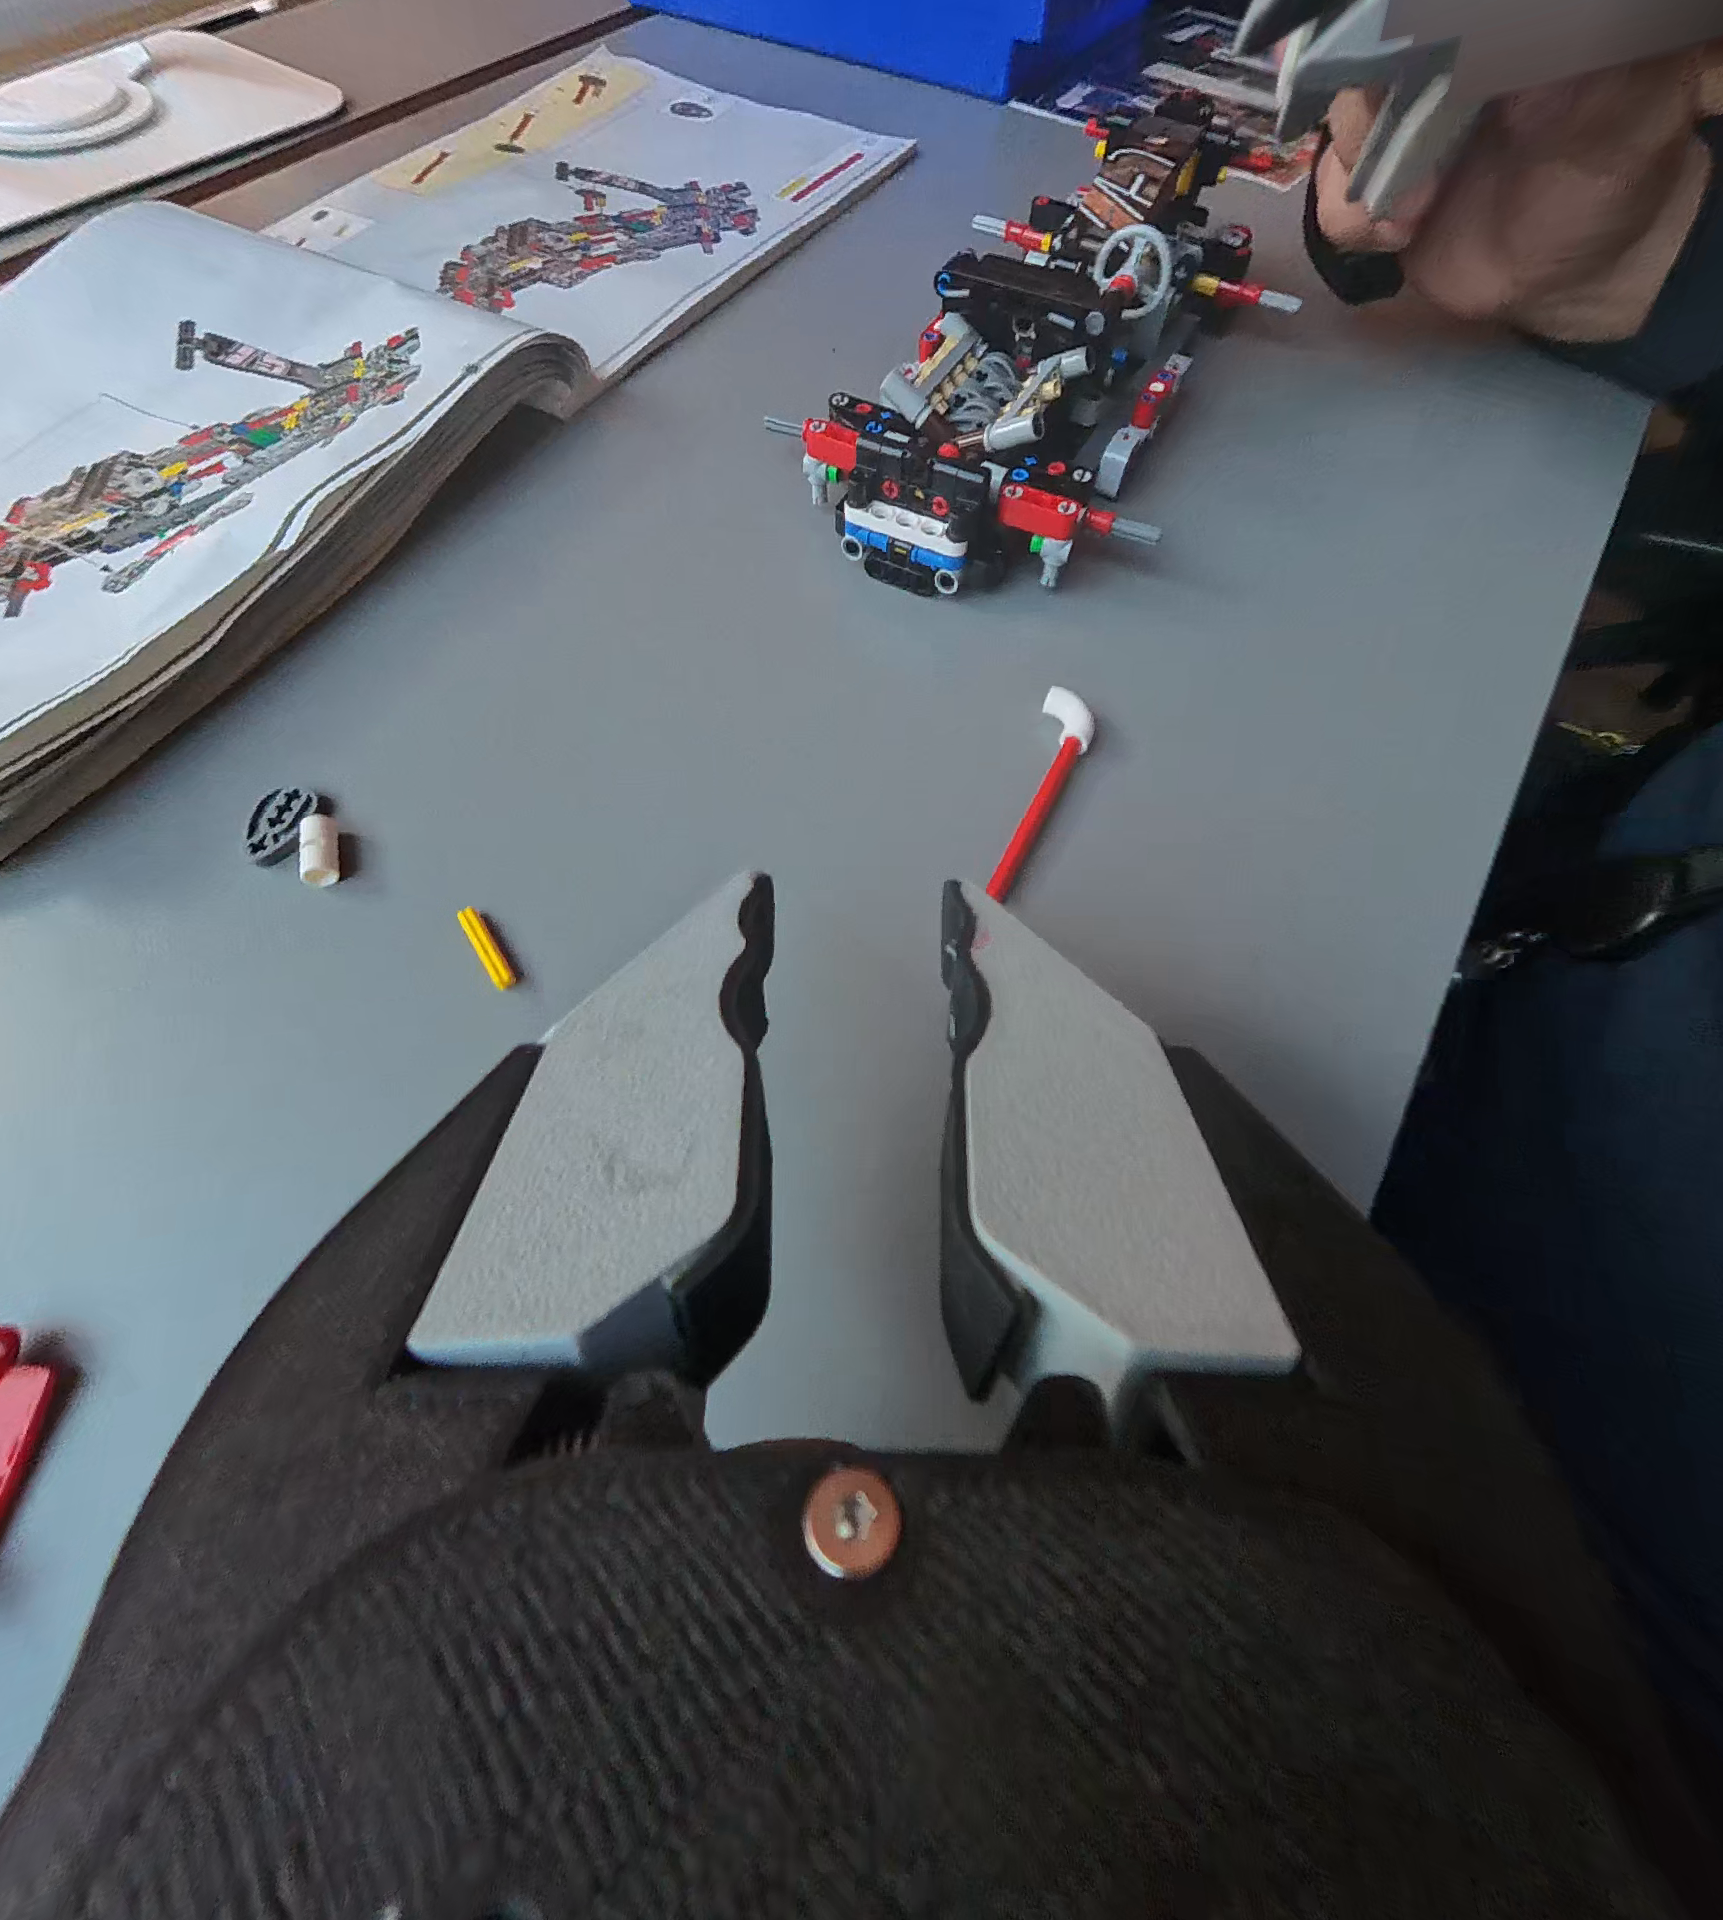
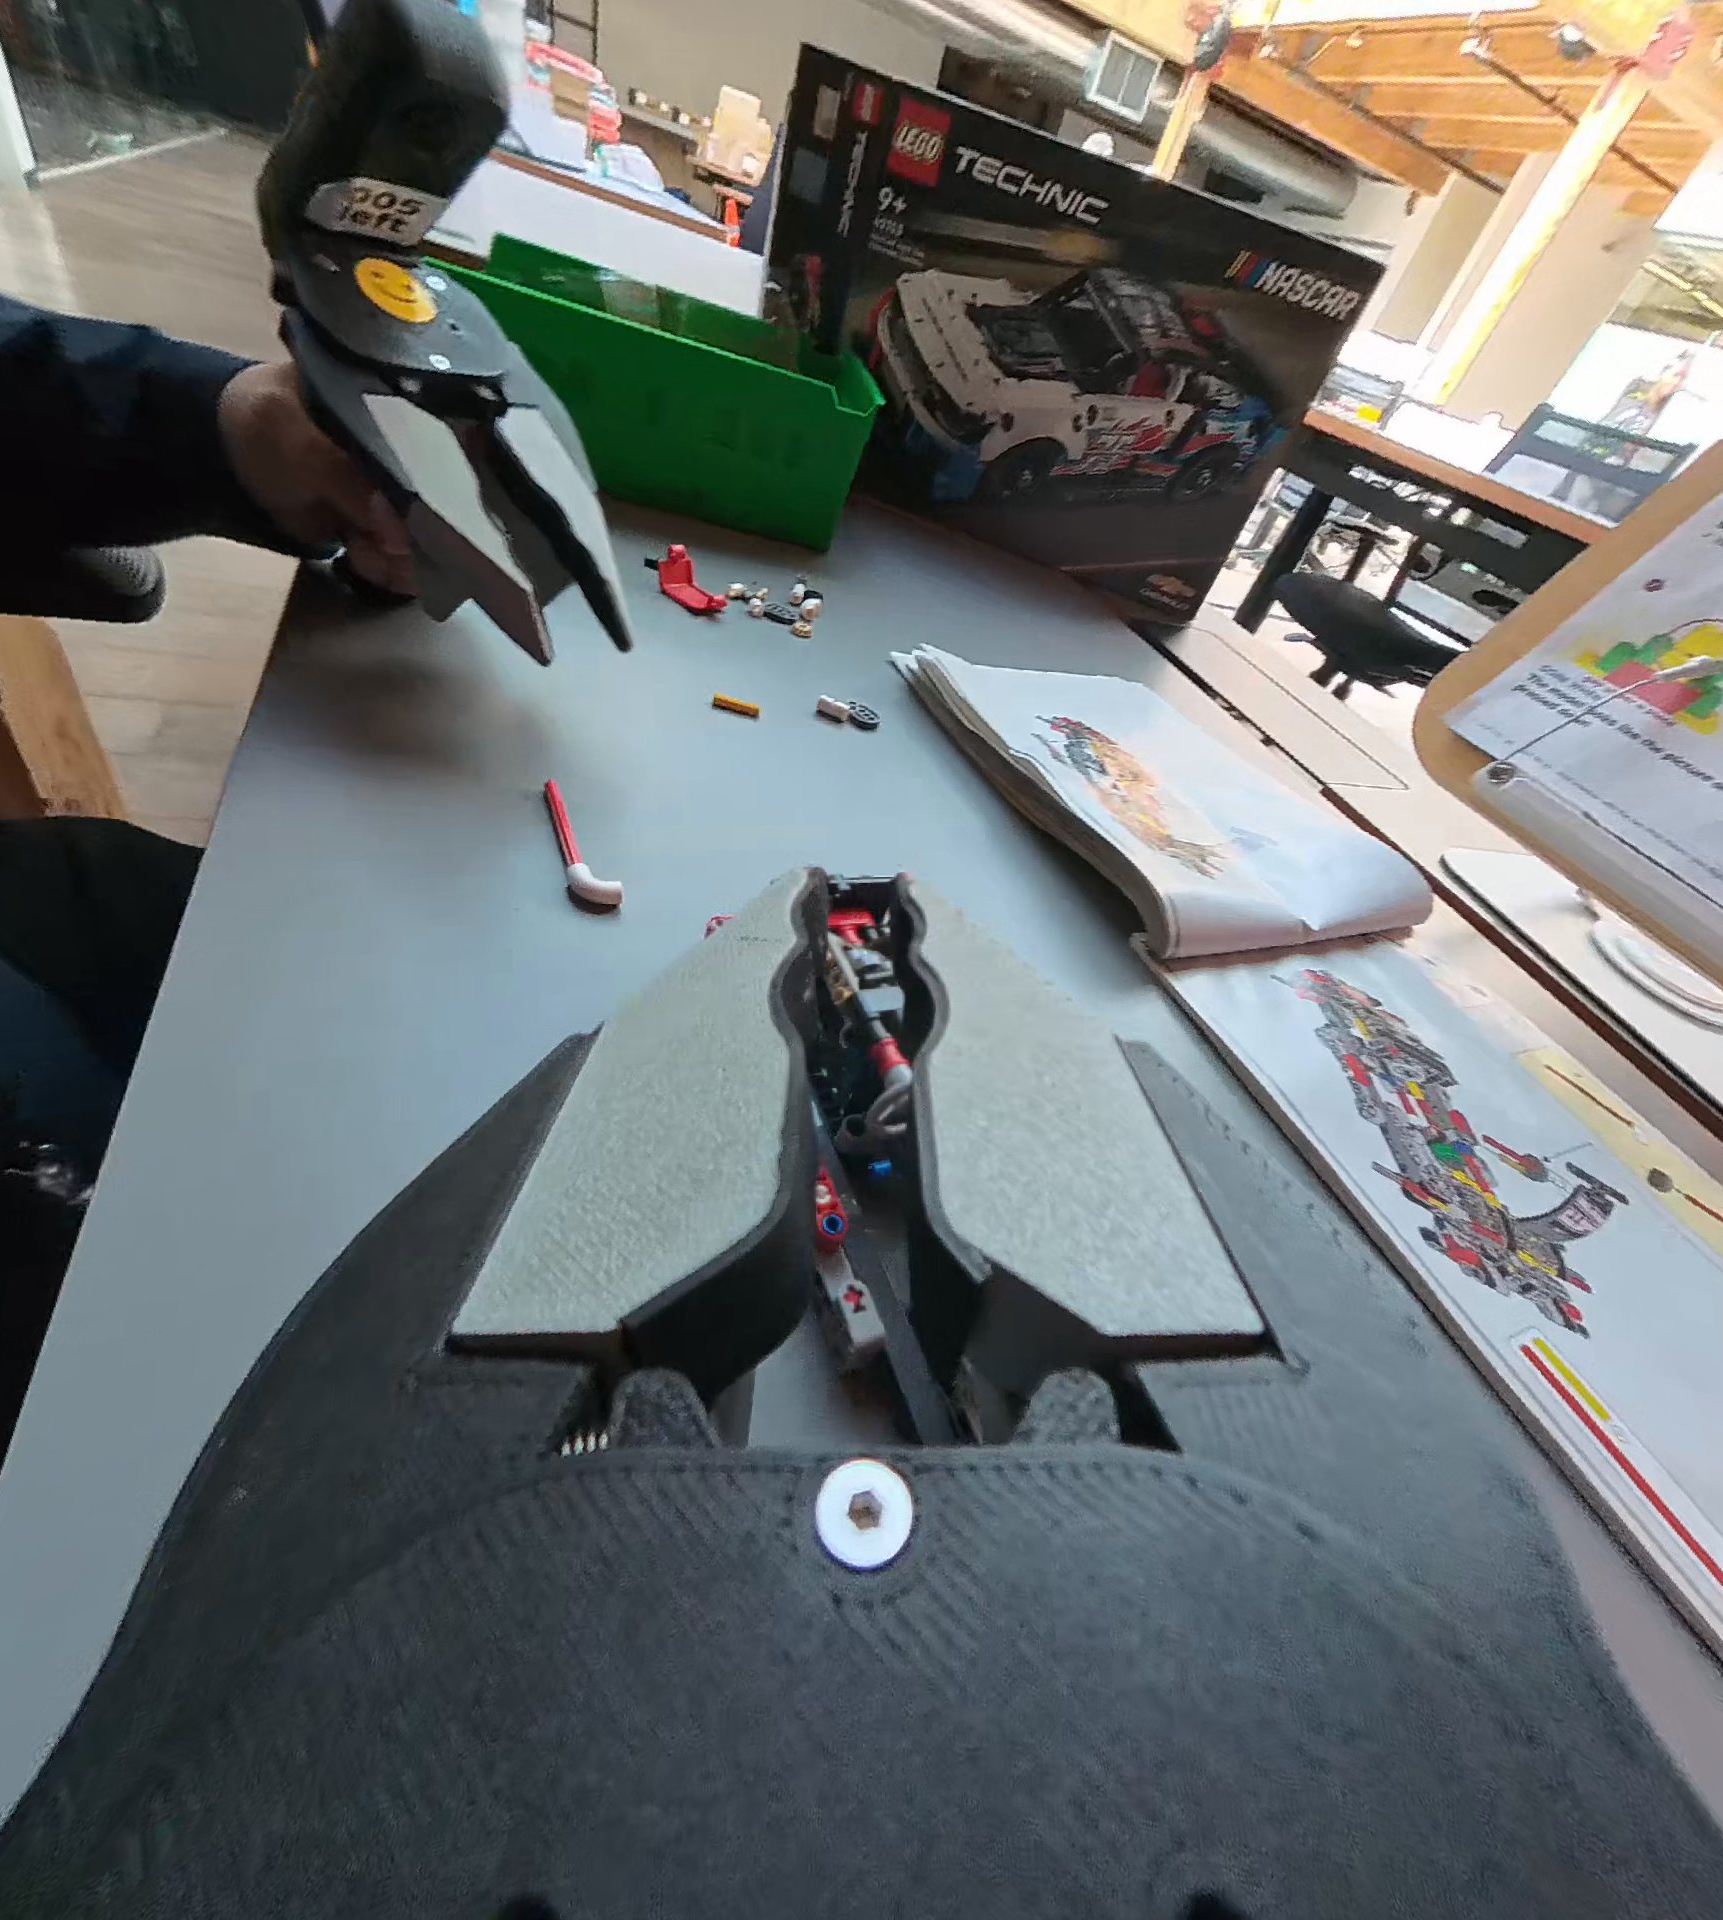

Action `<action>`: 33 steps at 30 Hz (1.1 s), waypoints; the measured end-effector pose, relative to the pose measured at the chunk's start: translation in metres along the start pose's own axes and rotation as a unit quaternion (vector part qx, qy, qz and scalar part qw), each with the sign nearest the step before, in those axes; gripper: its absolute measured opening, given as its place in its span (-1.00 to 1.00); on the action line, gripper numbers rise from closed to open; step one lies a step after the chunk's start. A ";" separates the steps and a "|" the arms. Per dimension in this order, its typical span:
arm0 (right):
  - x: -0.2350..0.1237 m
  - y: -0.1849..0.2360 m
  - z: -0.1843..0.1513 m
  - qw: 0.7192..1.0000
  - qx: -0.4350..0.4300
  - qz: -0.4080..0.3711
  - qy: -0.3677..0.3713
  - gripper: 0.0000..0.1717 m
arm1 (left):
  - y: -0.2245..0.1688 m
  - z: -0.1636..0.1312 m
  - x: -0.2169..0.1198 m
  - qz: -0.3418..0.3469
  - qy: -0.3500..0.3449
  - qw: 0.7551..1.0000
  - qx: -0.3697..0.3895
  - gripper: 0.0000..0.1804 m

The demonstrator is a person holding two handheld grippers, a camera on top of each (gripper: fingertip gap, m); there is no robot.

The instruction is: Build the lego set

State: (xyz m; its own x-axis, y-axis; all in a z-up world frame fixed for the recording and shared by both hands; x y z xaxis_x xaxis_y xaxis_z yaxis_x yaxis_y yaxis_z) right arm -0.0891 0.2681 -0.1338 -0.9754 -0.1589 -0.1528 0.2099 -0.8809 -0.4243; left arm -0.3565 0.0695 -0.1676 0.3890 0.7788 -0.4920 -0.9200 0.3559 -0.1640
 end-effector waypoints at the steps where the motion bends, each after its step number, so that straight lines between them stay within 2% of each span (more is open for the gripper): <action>1: -0.001 -0.002 0.000 1.000 0.003 -0.008 -0.001 -0.91 | -0.002 -0.003 -0.004 0.006 0.002 1.000 -0.001 -0.67; 8: -0.005 -0.008 -0.001 0.999 -0.003 -0.050 0.003 -0.92 | -0.001 -0.032 -0.040 0.094 0.031 0.994 -0.038 -0.69; 11: -0.004 -0.009 -0.001 0.998 -0.009 -0.063 0.007 -0.94 | 0.010 -0.042 -0.051 0.136 0.059 0.986 -0.076 -0.70; 15: -0.003 -0.010 -0.003 0.997 -0.015 -0.074 0.017 -0.94 | 0.027 -0.031 -0.053 0.157 0.061 0.981 -0.094 -0.72; 18: -0.004 -0.011 -0.003 0.997 -0.013 -0.080 0.018 -0.94 | 0.044 -0.001 -0.039 0.139 0.060 0.986 -0.075 -0.72; 21: -0.003 -0.012 -0.004 0.997 -0.008 -0.079 0.020 -0.94 | 0.071 0.036 -0.008 0.129 0.076 0.987 -0.051 -0.74; 24: -0.003 -0.012 -0.006 0.997 -0.004 -0.079 0.023 -0.94 | 0.097 0.062 0.028 0.100 0.146 0.984 0.012 -0.81; 28: -0.006 -0.013 -0.007 0.997 0.010 -0.073 0.018 -0.93 | 0.125 0.071 0.051 0.059 0.272 0.957 0.083 -0.79; 33: -0.006 -0.012 -0.004 0.998 0.012 -0.058 0.008 -0.94 | 0.135 0.071 0.062 0.040 0.329 0.933 0.139 -0.79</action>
Point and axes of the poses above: each gripper's, where its closed fingertips meet, x out along the fingers, z out of its top, y = z × x across the jaws, the point moved 8 cm from there along -x, back along the fingers, and after that the axes turned 10 degrees about -x, right-handed, at the moved point
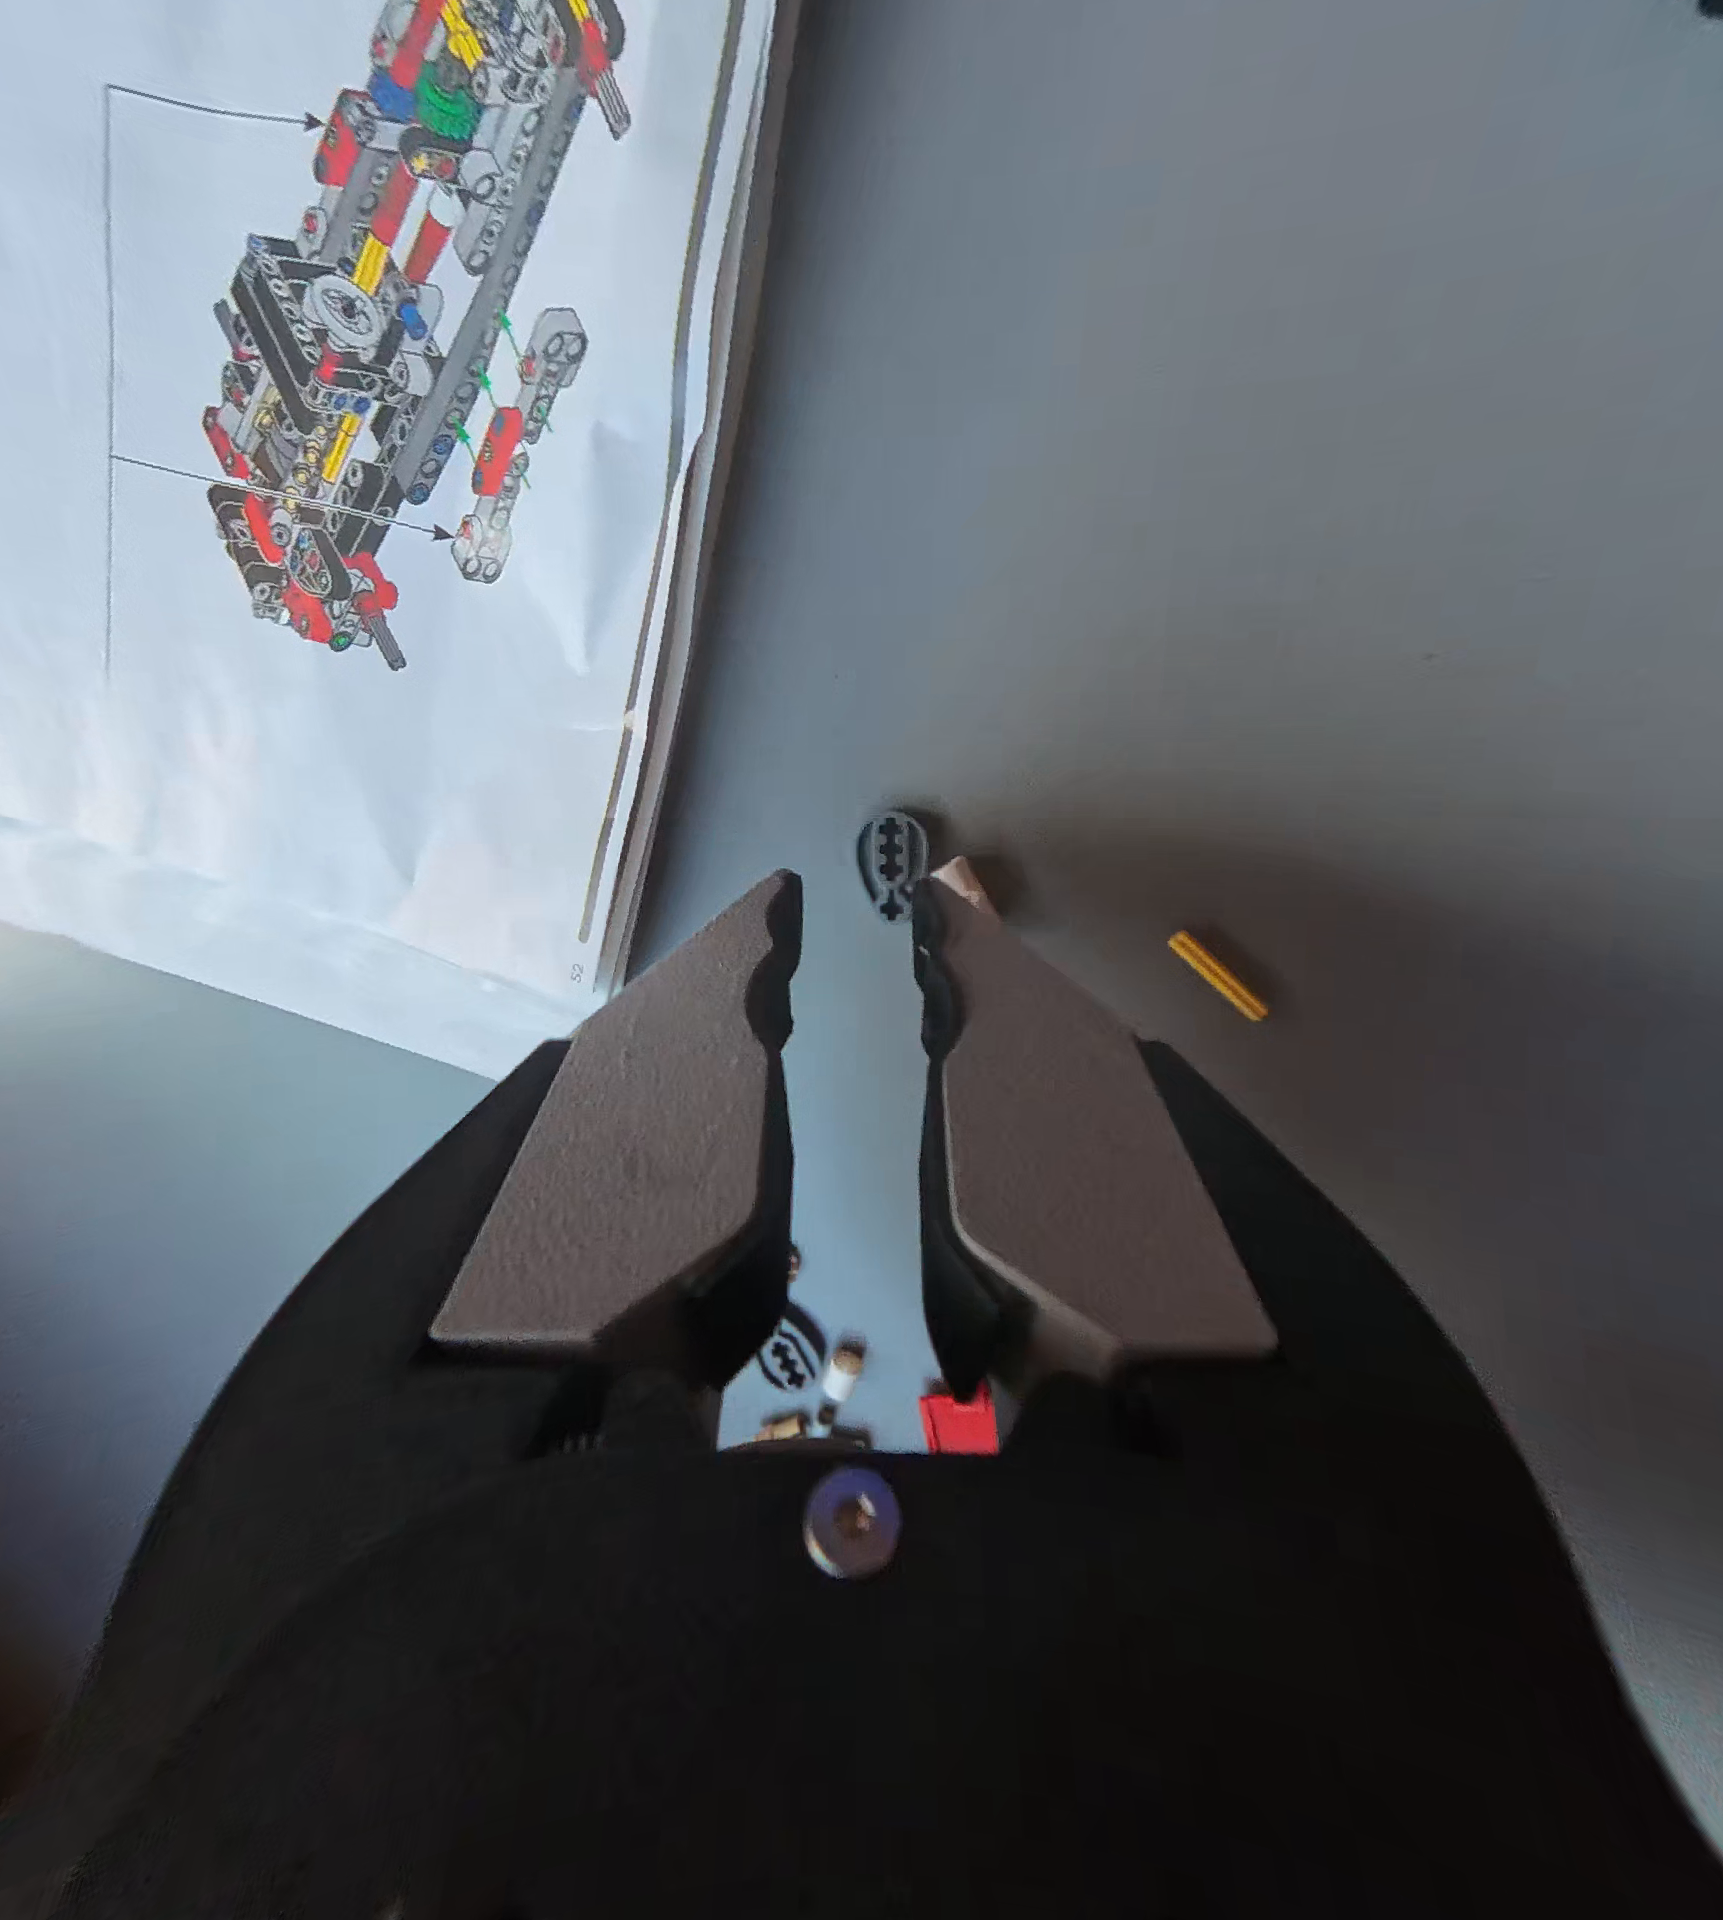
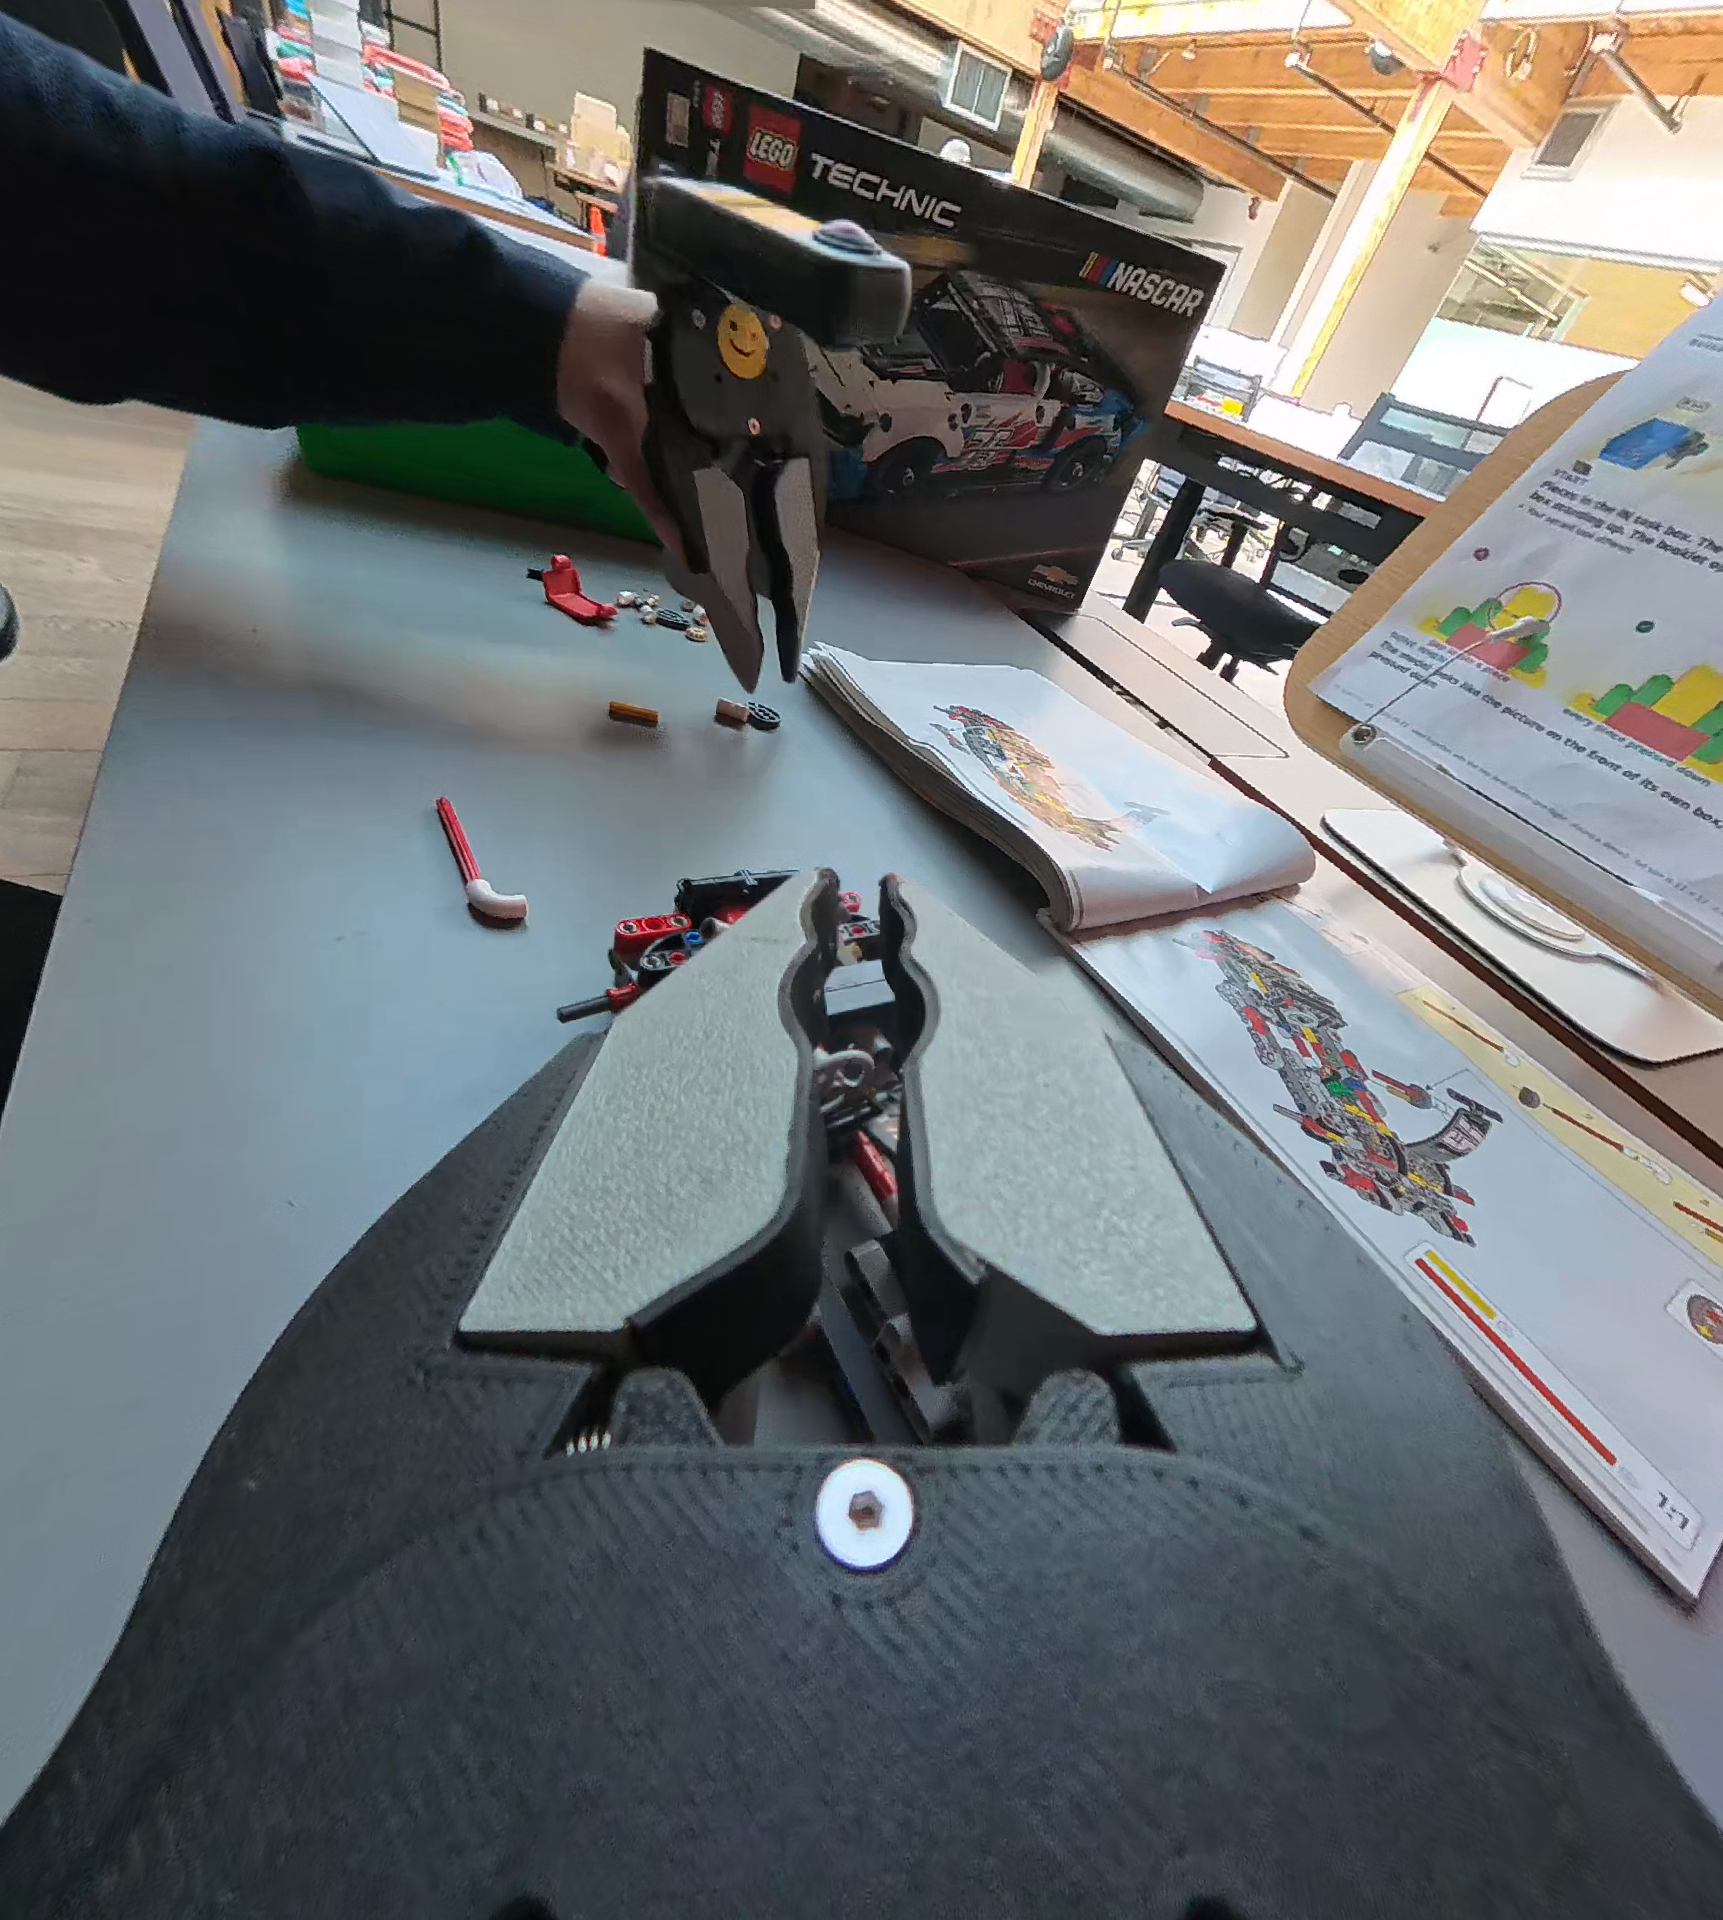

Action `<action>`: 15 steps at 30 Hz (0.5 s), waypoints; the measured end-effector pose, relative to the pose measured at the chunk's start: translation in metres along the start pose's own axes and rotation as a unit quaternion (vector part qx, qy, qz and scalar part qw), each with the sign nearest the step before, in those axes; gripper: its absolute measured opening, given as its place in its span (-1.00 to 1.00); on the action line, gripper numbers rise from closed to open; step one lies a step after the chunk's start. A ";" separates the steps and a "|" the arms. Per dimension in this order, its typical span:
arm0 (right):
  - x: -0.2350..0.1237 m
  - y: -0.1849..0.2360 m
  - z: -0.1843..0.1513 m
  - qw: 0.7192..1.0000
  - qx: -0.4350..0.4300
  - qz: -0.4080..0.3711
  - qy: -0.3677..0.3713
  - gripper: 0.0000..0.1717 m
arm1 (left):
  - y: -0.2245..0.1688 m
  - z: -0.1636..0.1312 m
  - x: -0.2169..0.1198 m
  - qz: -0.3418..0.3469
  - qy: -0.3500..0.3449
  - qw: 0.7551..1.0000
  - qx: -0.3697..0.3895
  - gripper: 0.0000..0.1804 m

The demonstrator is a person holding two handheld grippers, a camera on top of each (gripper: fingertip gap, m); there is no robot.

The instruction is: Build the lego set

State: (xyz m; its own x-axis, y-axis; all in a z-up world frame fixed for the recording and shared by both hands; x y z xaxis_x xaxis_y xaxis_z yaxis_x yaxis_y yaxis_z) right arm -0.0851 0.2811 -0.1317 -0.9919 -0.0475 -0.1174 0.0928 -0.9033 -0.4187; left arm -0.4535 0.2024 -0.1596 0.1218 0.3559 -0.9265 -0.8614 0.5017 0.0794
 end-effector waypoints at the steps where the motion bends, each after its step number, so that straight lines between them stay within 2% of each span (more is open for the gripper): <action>1: 0.000 0.001 0.001 1.000 -0.001 0.004 -0.002 -0.95 | 0.001 0.000 0.003 -0.004 0.011 1.000 0.006 -0.79; 5: 0.002 0.005 0.002 1.000 -0.006 0.015 -0.003 -0.95 | 0.000 0.001 0.013 -0.023 0.030 0.999 0.022 -0.81; 15: 0.002 0.005 0.003 1.000 -0.006 0.017 -0.004 -0.97 | -0.003 0.012 0.019 -0.035 0.008 0.999 0.010 -0.89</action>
State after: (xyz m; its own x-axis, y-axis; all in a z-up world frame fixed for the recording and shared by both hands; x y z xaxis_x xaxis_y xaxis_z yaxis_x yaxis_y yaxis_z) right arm -0.0871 0.2750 -0.1310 -0.9890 -0.0818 -0.1236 0.1273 -0.8957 -0.4259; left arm -0.4426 0.2170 -0.1730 0.1735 0.3078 -0.9355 -0.8408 0.5409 0.0220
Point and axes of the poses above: each gripper's, where its closed fingertips meet, x out along the fingers, z out of its top, y = z × x across the jaws, the point moved 8 cm from there along -x, back along the fingers, and after that the axes turned 10 degrees about -x, right-handed, at the moved point
